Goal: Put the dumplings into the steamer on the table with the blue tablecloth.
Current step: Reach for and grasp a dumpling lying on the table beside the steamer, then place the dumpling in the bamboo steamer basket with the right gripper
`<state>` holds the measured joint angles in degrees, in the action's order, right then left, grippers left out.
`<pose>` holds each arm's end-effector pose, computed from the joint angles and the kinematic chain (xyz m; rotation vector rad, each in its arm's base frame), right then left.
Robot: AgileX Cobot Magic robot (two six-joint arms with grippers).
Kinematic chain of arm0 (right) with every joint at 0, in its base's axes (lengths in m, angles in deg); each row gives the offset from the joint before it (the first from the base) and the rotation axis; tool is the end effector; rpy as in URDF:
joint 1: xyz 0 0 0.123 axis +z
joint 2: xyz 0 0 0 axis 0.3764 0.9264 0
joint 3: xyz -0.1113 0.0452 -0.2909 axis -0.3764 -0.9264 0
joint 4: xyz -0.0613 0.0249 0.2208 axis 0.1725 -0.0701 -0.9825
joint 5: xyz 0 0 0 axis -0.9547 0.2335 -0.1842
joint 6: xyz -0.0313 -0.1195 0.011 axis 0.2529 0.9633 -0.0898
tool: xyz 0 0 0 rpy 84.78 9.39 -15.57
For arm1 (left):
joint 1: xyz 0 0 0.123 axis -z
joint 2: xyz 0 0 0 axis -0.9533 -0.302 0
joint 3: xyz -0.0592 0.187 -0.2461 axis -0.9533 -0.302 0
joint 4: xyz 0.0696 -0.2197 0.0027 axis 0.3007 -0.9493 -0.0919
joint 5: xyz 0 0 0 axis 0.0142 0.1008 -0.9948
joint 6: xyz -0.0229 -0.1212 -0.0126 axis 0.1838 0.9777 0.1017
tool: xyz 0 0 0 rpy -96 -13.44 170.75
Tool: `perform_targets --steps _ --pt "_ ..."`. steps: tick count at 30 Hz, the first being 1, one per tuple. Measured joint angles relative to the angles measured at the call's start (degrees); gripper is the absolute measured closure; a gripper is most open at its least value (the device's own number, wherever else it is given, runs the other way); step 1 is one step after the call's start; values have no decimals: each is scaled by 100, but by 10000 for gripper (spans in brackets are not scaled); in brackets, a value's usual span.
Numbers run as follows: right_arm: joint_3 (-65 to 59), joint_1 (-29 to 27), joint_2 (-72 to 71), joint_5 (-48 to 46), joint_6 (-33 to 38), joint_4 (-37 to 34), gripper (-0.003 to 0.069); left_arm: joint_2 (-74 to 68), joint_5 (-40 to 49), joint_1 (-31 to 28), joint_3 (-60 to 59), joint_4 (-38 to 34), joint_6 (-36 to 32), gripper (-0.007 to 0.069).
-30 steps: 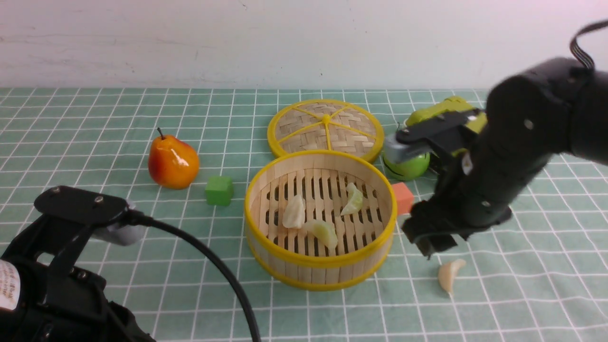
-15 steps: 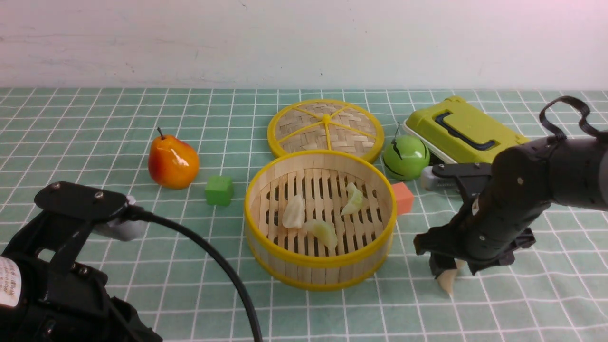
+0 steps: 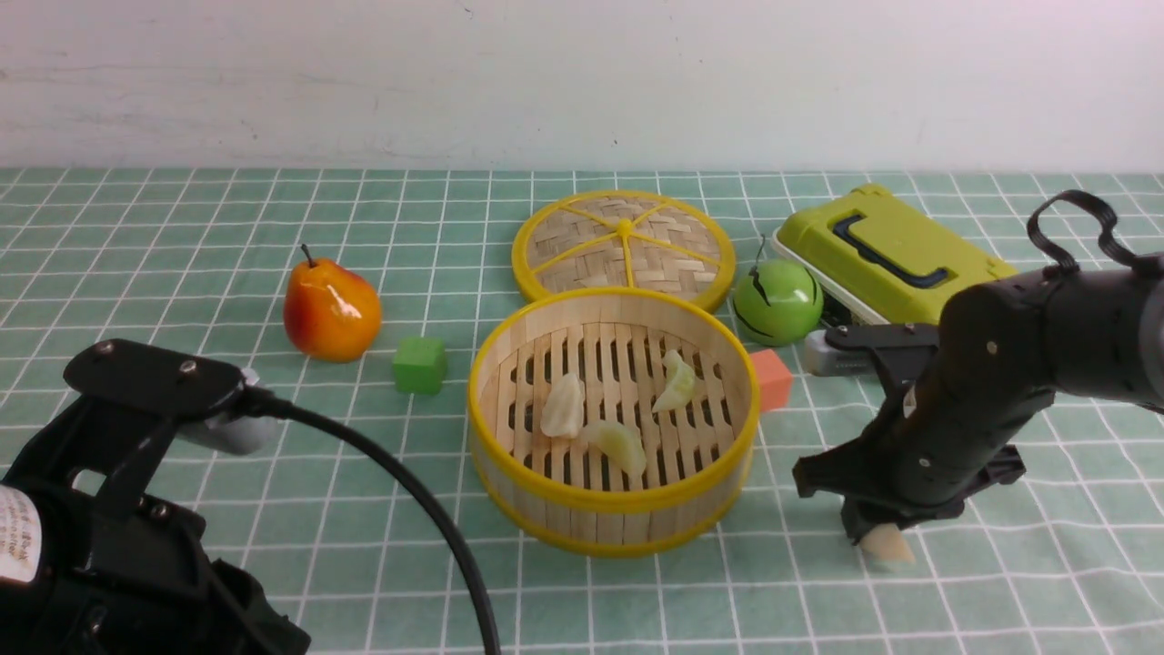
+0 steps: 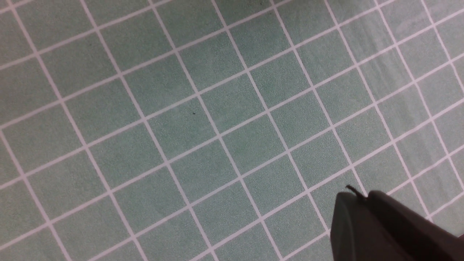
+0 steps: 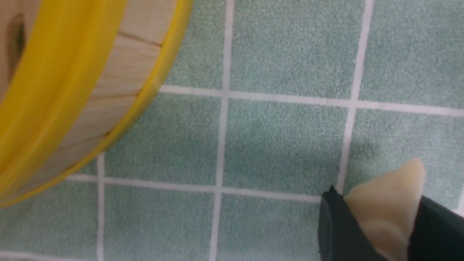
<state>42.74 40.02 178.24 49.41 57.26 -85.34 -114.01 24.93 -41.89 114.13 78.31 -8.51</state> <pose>0.3335 0.1127 0.1887 -0.0682 2.8384 0.1829 0.1219 -0.0902 0.3014 0.5097 2.5778 -0.4216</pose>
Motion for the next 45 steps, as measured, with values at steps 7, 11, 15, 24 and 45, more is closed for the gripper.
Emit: perform_targets --steps 7,11,15,24,45 --pt "1063 288 -525 -718 656 -297 460 0 -18 0 0 5 0 586" --pt "1991 767 -346 -537 1027 -531 460 0 -29 0 0 5 0 581" --pt "2598 920 166 -164 1075 -642 460 0 -37 0 0 5 0 575" --pt "3653 924 1759 67 1048 -906 460 186 66 0 -165 5 0 568" --pt "3889 952 941 -690 1265 -976 377 2925 -769 0 -1467 154 178 556"
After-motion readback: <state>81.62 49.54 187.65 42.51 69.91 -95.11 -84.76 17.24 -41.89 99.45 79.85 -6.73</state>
